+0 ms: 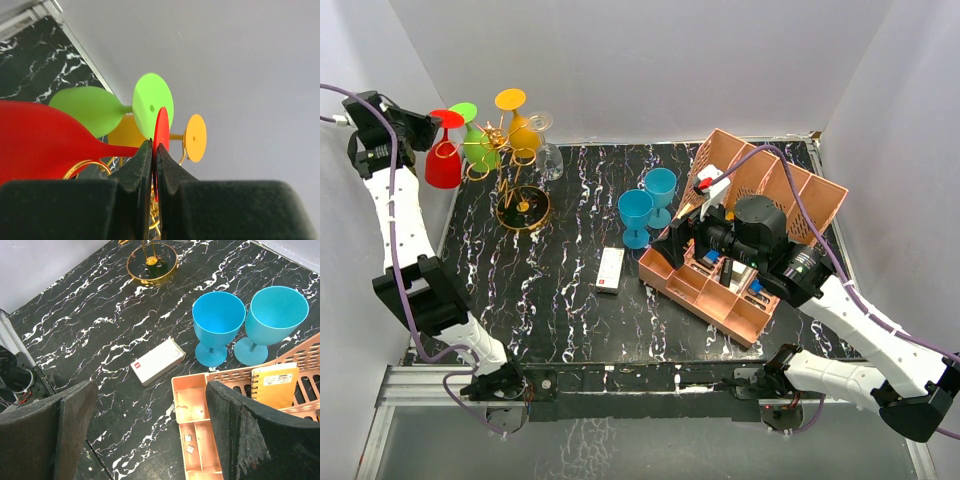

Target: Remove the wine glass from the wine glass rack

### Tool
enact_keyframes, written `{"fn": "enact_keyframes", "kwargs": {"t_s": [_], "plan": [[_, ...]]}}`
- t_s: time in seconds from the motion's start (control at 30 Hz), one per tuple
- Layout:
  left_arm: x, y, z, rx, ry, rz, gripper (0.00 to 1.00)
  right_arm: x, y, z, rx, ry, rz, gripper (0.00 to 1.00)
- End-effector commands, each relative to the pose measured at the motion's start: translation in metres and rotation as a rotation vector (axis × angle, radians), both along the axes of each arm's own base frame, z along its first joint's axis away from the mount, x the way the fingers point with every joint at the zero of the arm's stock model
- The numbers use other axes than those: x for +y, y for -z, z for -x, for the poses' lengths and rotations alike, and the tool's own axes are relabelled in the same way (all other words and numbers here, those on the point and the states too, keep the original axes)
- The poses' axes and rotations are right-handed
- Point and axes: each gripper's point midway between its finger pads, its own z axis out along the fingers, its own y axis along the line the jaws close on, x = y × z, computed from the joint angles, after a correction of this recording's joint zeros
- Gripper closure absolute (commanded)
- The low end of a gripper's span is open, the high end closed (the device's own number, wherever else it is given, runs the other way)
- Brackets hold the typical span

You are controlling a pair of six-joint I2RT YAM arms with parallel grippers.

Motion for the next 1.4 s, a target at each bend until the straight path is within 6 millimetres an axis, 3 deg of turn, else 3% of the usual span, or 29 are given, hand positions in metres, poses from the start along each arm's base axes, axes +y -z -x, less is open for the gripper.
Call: {"fn": "enact_keyframes", "kwargs": {"t_s": [0.0,0.17,0.27,0.4,0.57,0.77,1.0,1.13,1.2,1.37], "plan": [[0.021,-0.015,0.013,0.032,-0.153,-0.027,1.0,0.0,-0.024,-0.001,-0.071,-0.003,-0.045,0.01],[0.044,-0.009,0.041,0.118,-0.344,-0.03,1.0,0.001,-0.025,0.0,-0.07,-0.01,-0.047,0.01],[0.047,-0.011,0.059,0.132,-0.405,-0.037,1.0,0.003,-0.025,0.0,-0.066,-0.018,-0.047,0.01],[0.039,-0.029,0.086,0.11,-0.415,-0.066,1.0,0.006,-0.027,0.002,-0.054,-0.033,-0.052,0.01],[0.019,-0.057,0.143,0.046,-0.439,-0.105,1.0,0.009,-0.029,0.008,-0.025,-0.059,-0.063,0.01],[-0.042,-0.092,0.182,-0.148,-0.231,-0.089,1.0,0.02,-0.03,0.023,0.058,-0.13,-0.107,0.01],[-0.137,-0.156,0.191,-0.429,0.19,0.035,1.0,0.036,-0.03,0.045,0.216,-0.215,-0.218,0.01],[-0.19,-0.192,0.208,-0.619,0.448,0.048,1.0,0.043,-0.025,0.053,0.303,-0.238,-0.292,0.01],[-0.216,-0.198,0.222,-0.694,0.575,0.085,1.0,0.048,-0.02,0.058,0.342,-0.259,-0.336,0.01],[-0.261,-0.186,0.251,-0.756,0.817,0.25,1.0,0.059,-0.023,0.059,0.378,-0.293,-0.459,0.01]]}}
